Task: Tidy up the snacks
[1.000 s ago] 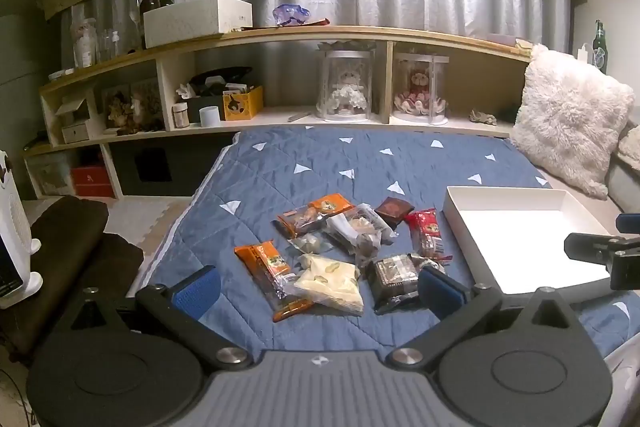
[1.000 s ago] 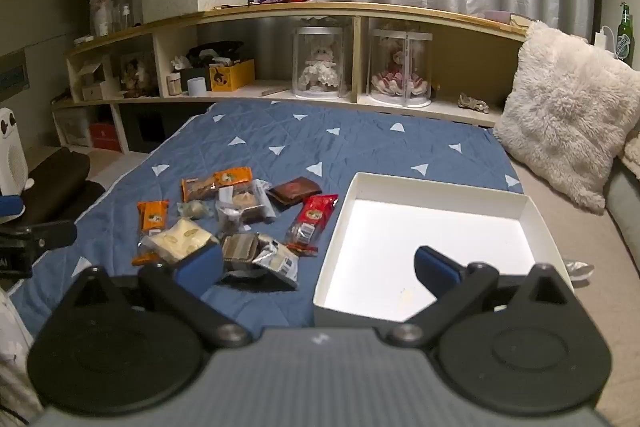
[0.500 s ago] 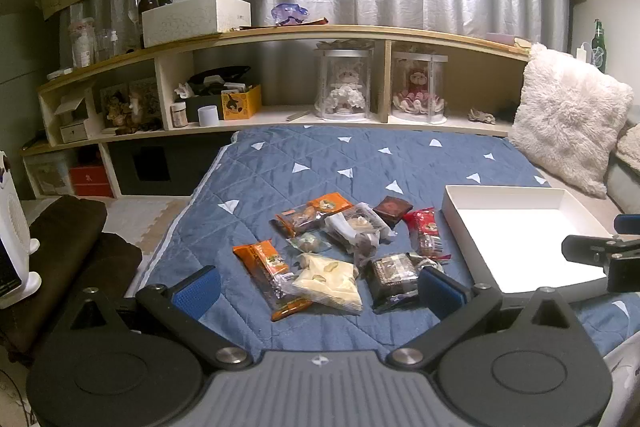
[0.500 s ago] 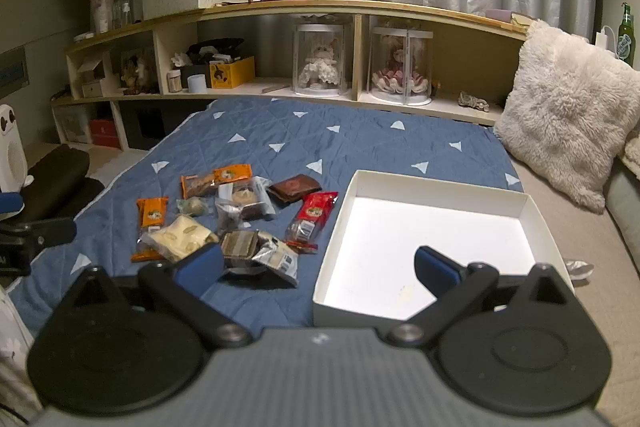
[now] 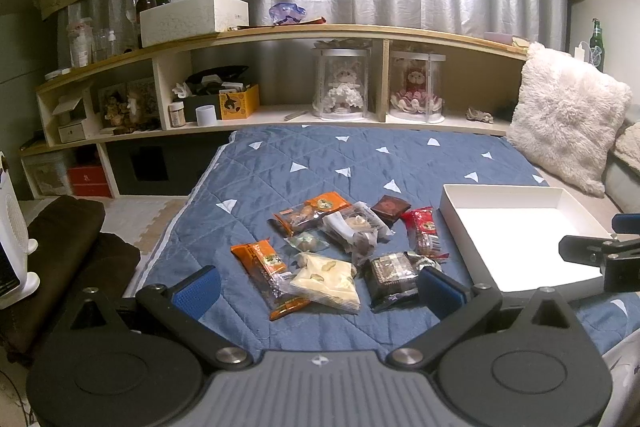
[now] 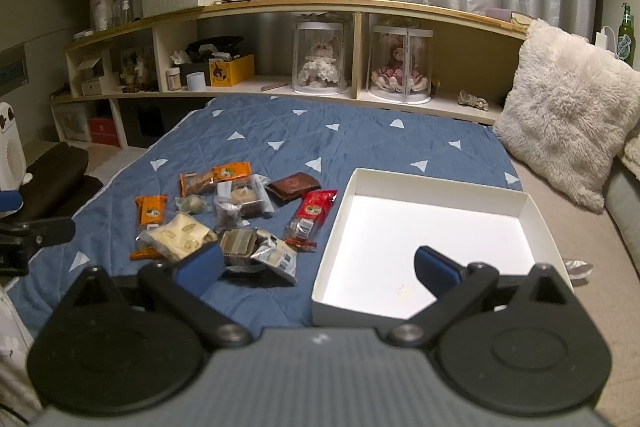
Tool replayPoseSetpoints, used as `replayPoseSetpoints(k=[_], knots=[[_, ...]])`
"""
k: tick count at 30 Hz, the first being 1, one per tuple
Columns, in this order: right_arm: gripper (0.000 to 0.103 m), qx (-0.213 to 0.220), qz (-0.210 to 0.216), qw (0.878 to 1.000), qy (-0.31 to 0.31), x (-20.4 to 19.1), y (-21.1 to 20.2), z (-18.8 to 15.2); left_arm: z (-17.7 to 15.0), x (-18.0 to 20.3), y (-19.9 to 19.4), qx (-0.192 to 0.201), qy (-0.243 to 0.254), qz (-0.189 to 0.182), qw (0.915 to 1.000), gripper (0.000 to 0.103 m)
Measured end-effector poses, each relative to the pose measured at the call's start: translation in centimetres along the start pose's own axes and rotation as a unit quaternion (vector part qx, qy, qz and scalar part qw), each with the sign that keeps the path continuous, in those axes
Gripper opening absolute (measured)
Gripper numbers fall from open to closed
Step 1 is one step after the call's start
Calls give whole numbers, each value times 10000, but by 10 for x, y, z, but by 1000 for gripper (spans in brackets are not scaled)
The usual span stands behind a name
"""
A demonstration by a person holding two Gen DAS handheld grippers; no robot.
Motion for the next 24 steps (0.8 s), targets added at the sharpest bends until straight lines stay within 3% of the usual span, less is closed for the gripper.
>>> replayPoseSetpoints(k=[24], knots=[[102,-17,-9,10000,-17,0,-1,-7,0,0,0,-12,-1,-3,10000,103]])
Point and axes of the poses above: each gripper's, at about its wrist camera, not at the fingertips, and y roughly the way its jaws point, x to its right, z to its top, the point moved 10 cm from there along y, roughly the way its jaws point, and after that the axes turned 8 degrees about -x, right-handed, at the moved point
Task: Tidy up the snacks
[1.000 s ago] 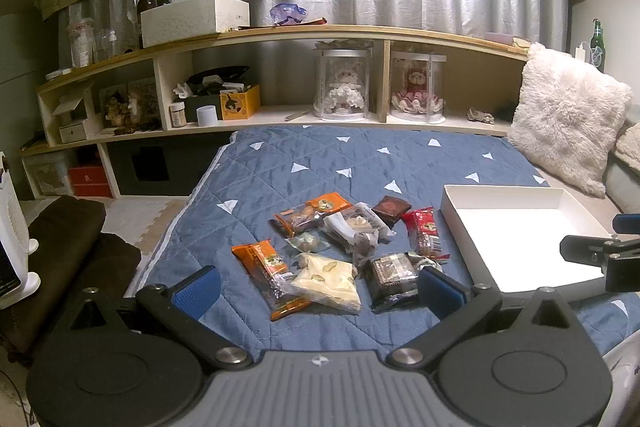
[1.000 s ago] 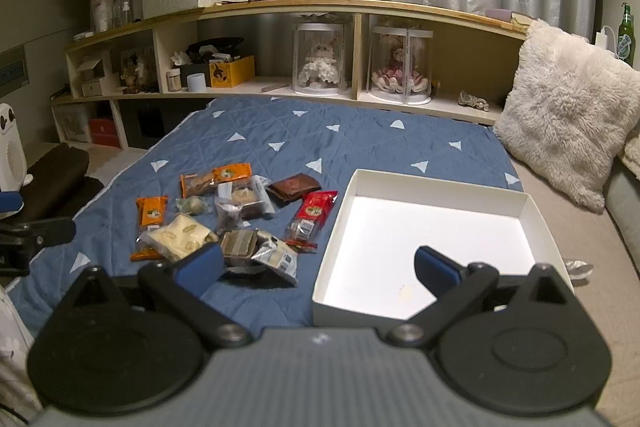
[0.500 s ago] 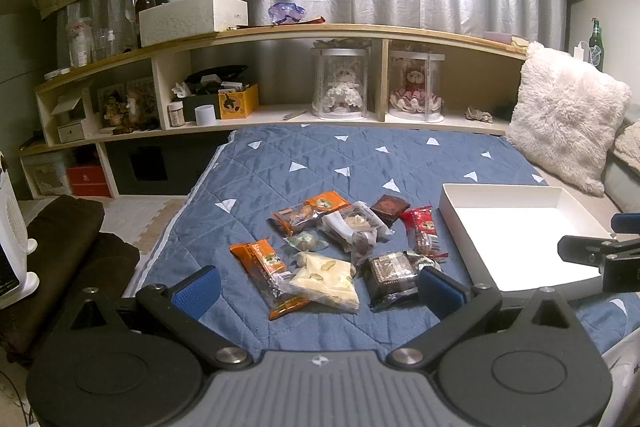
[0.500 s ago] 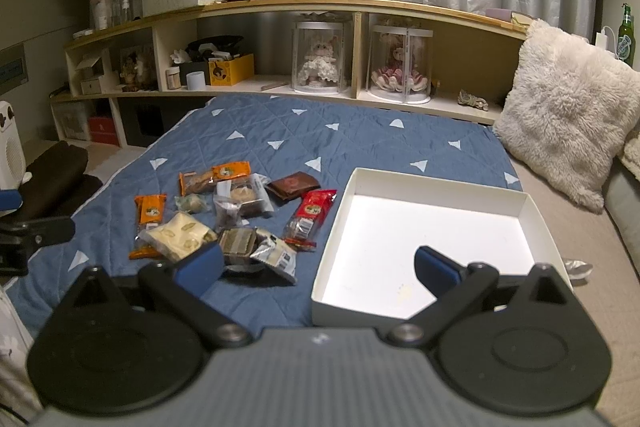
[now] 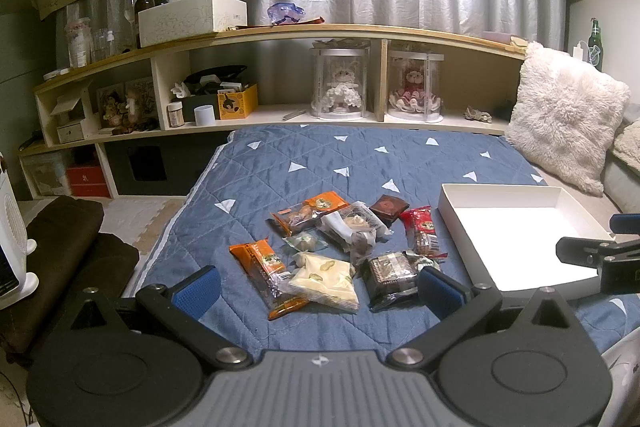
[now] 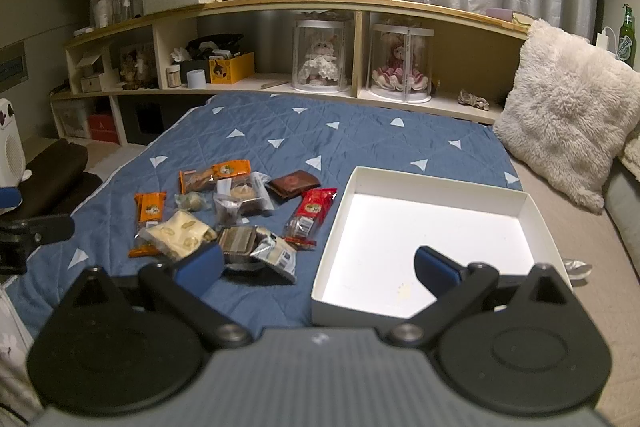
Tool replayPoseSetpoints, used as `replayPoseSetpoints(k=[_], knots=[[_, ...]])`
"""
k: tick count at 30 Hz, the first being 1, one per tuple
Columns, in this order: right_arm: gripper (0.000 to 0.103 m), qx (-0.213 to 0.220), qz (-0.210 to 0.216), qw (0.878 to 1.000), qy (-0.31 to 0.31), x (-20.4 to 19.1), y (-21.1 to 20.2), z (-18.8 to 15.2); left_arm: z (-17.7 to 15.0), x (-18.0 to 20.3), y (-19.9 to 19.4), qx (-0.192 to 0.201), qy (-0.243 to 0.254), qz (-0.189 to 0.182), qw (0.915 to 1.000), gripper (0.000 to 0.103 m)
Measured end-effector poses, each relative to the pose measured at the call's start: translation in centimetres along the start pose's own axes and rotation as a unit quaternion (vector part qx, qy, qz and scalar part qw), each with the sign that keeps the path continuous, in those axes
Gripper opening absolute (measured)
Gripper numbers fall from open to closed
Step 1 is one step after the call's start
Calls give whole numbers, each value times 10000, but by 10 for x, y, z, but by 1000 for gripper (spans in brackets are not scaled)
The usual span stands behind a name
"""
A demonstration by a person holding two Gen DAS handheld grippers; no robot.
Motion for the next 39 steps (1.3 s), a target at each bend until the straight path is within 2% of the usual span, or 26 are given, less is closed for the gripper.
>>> replayPoseSetpoints(k=[39], knots=[[102,-85,-8,9999,-82,-1,5,11,-1,8,5,-23,-91,16,10000,103]])
Point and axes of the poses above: each gripper's, at about its wrist camera, not at the fingertips, and y roughly the way its jaws point, x to its right, z to its top, the point moved 10 cm from there along y, roughly the way its jaws point, and after that the axes turned 8 degrees about -x, right-handed, at the moved point
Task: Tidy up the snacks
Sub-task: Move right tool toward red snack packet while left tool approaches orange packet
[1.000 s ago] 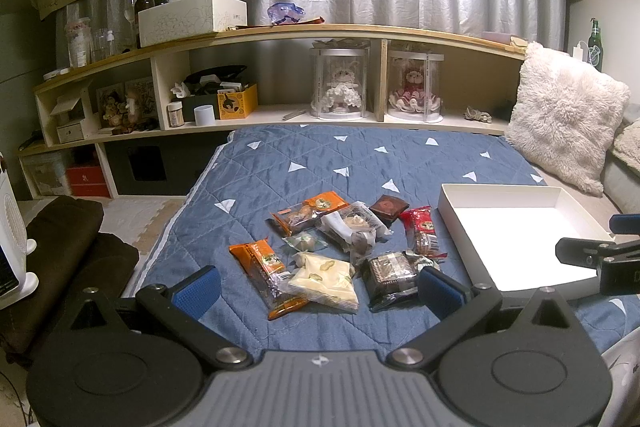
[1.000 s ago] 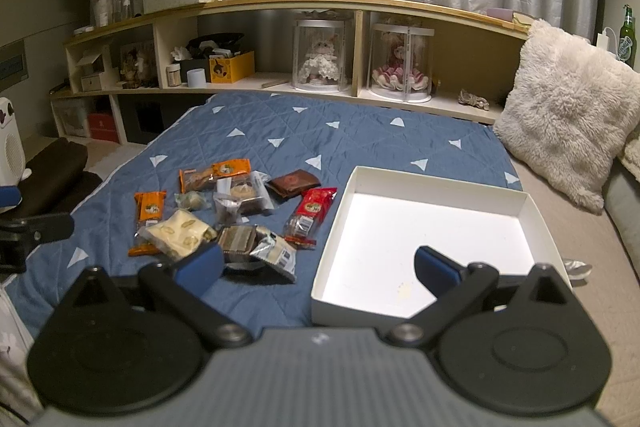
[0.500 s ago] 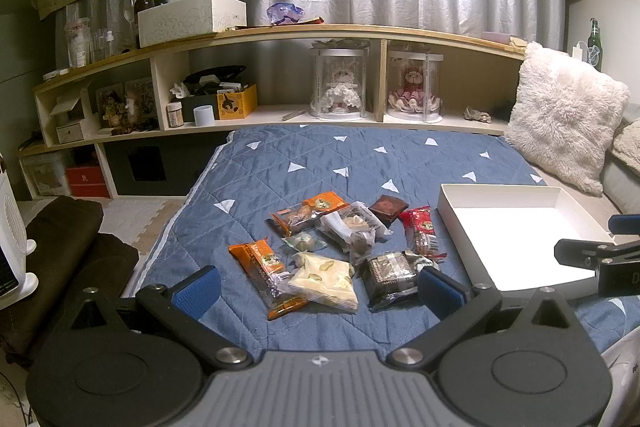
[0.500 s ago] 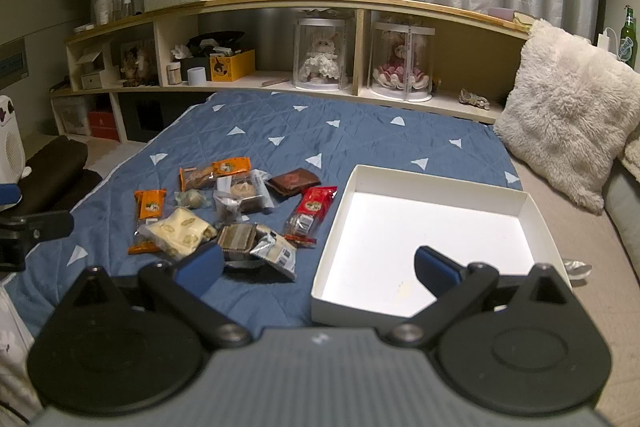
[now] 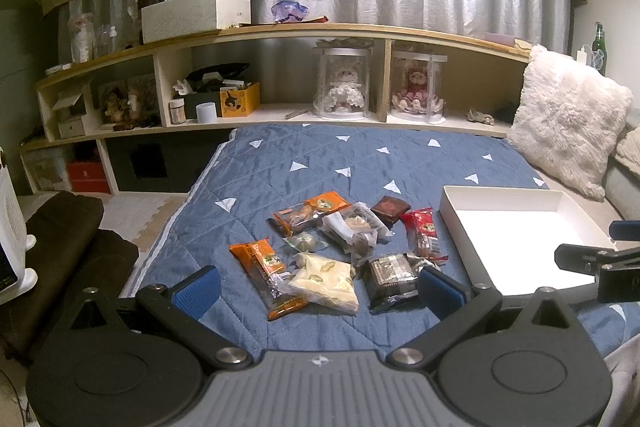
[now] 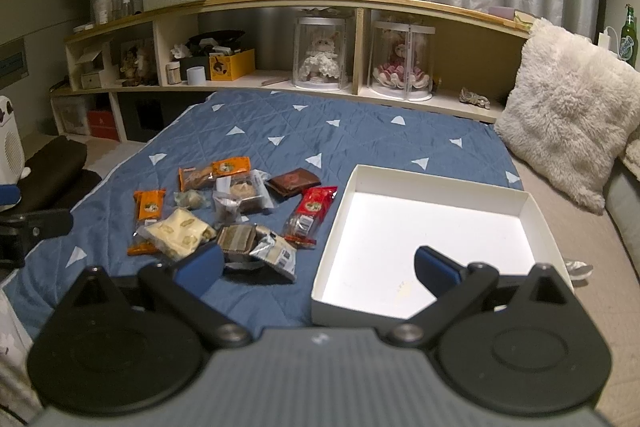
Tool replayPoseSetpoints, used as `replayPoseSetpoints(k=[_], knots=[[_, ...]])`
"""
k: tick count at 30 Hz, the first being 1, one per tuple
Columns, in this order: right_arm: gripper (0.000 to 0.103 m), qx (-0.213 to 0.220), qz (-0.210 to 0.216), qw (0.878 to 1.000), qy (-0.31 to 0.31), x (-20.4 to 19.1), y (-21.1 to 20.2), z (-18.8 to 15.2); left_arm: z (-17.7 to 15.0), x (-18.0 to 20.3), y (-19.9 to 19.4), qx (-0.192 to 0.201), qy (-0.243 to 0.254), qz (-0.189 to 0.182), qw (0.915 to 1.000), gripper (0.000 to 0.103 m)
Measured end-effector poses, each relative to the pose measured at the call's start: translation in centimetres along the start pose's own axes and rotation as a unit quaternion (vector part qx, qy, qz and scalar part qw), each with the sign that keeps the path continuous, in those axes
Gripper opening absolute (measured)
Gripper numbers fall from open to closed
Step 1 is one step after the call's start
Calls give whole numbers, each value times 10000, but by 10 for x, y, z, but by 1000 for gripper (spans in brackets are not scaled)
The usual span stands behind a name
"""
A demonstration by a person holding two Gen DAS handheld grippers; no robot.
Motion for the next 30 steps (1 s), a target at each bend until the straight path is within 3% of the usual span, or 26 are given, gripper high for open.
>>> replayPoseSetpoints(k=[18,30], knots=[[102,-16,70,9999,-141,-4,35,31,32,-19,26,-12,-330,245,9992,103],[102,-135,189,9997,-15,-9,92,68,50,-44,72,-351,-721,297,9963,103]])
Point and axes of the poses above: each gripper's, at about its wrist camera, not at the fingertips, and y roughly the way its jaws point, x to its right, z to its top, the point moved 10 cm from there along y, roughly the way its jaws point, and after that the axes turned 8 degrees about -x, right-handed, at the moved point
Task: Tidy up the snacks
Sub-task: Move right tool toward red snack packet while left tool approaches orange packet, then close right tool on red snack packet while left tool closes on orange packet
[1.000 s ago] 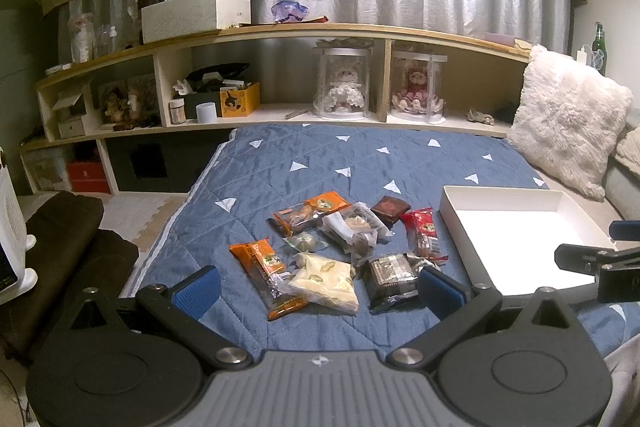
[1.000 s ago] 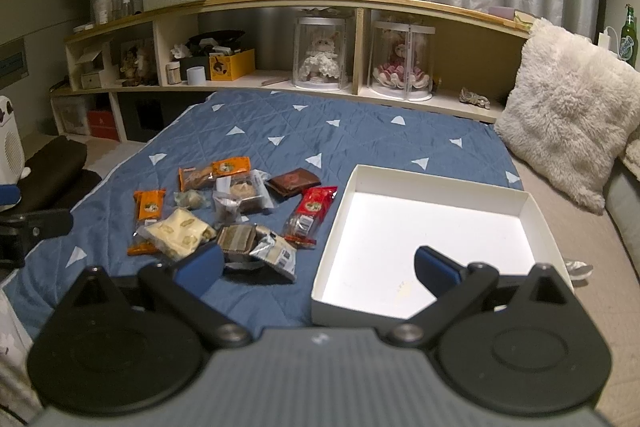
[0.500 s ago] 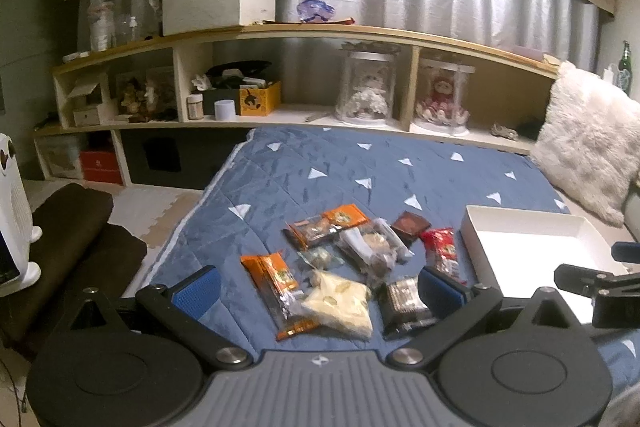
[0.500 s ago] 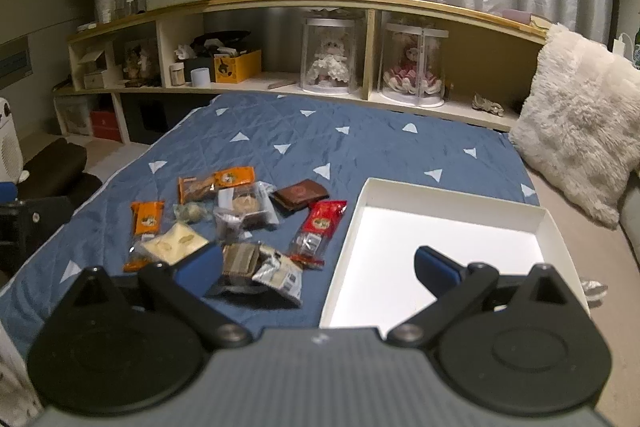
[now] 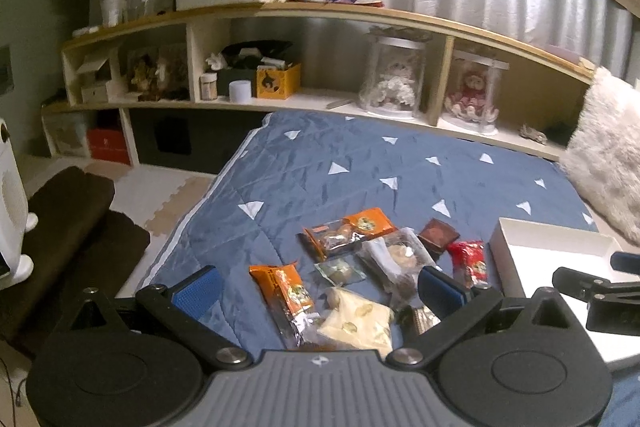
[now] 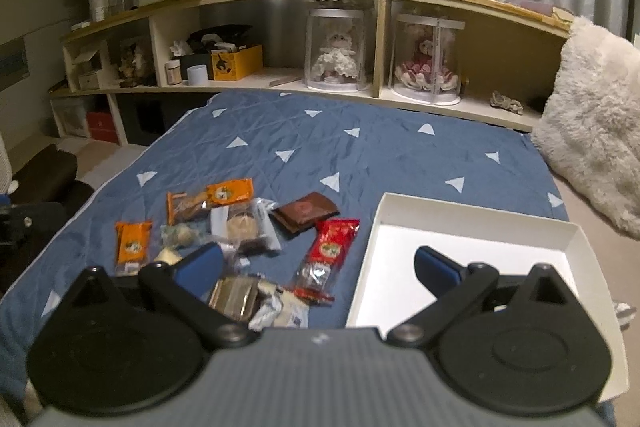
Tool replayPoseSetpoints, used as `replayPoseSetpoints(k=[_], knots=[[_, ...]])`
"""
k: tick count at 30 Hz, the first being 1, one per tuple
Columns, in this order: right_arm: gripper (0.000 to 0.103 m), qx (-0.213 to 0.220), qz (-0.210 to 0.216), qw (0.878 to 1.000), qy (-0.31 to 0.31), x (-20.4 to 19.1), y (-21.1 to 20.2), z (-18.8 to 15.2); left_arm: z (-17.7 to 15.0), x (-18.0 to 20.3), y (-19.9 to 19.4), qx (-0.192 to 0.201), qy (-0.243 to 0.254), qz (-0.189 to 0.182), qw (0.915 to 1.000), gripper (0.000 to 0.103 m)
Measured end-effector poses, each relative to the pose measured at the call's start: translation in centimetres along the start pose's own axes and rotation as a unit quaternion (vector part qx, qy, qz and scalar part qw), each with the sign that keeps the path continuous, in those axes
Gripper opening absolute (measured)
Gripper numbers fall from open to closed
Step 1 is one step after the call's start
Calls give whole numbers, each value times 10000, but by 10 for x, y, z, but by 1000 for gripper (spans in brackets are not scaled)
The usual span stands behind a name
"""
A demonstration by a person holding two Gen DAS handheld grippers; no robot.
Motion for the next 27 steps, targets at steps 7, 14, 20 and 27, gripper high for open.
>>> replayPoseSetpoints(k=[7,14,20,27], knots=[[102,-145,-78,9995,280,3,44,14,11,-19,36,-369,-455,105,9982,103],[102,-544,-7,9960,703,14,92,13,16,-33,78,-777,-585,434,9943,103],[83,-795,208,9901,1135,22,129,11,7,-37,115,-1265,-572,527,9889,103],[61,-1042,401,9871,1150,10,160,8,-2,-46,151,-1714,-645,789,9799,103]])
Point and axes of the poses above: each gripper's, at about its wrist camera, not at the fingertips, and y roughly the way its jaws point, x to its right, z to its top, the point moved 10 cm from there along y, roughly the way its jaws point, and after that the axes turned 8 degrees about -x, right-handed, at the moved point
